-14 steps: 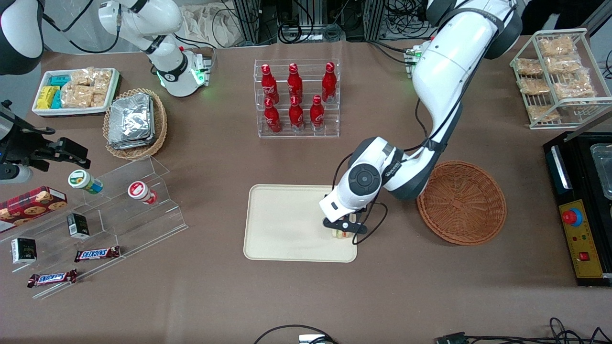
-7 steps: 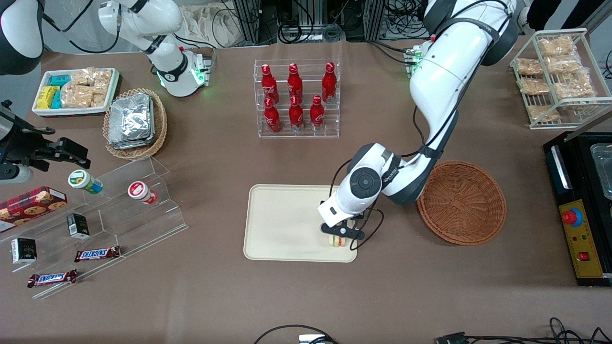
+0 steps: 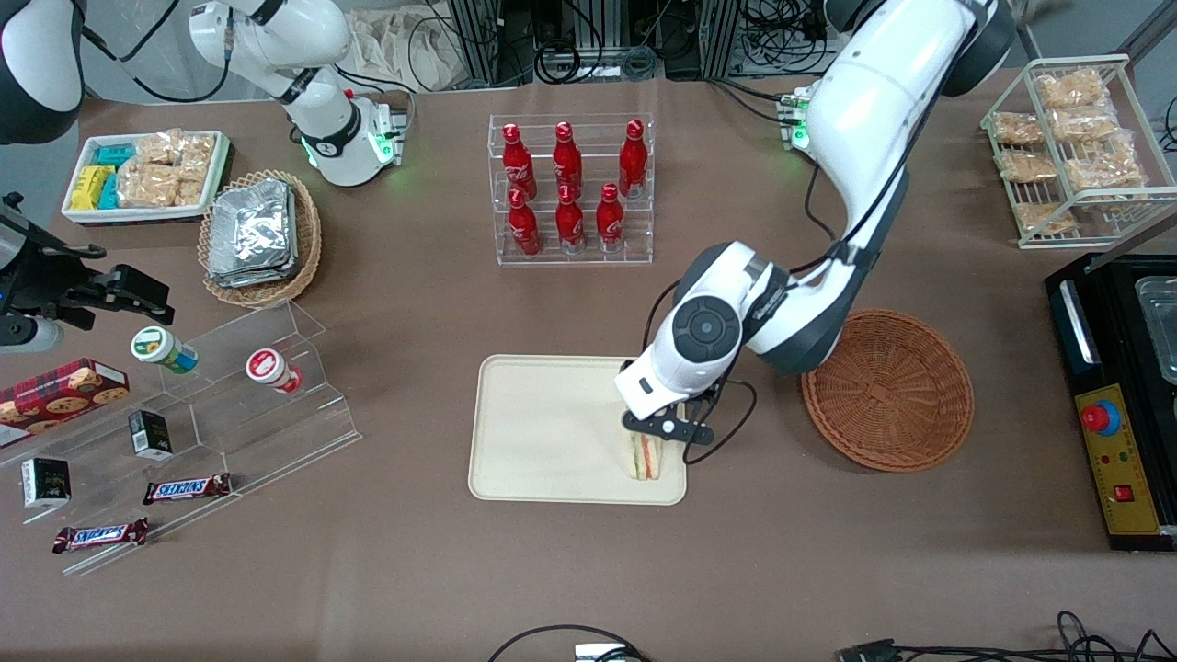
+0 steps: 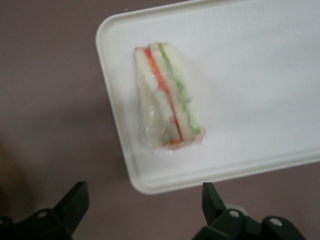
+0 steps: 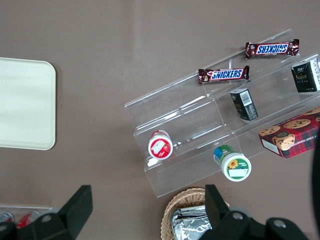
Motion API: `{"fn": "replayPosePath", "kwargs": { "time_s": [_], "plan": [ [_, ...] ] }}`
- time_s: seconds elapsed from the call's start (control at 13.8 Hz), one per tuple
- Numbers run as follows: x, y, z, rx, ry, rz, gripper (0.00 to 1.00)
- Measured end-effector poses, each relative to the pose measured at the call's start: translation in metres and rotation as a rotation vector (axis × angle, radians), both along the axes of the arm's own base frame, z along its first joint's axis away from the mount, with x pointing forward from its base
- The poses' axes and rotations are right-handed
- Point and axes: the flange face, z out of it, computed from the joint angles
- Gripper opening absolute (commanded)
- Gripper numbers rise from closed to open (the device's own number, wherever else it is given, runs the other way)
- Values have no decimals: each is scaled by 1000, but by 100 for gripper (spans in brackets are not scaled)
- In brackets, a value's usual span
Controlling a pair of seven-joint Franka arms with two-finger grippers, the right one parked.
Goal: Place sandwich from basket to tray
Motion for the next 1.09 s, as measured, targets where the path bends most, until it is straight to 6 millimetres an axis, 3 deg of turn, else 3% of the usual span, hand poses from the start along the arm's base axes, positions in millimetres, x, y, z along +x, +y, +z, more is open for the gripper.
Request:
{"fn": "replayPosePath", "kwargs": {
  "time_s": [0.22,0.51,0.65,0.87,1.09],
  "plan": [
    [-43,20,43,54,-16,-16,100],
    [-118,80,102,143,-40,7,100],
    [-138,103,133,180,-34,29,100],
    [-129,141,152,186,-28,53,100],
    [-94,215,159,166,-12,68,100]
  ]
}}
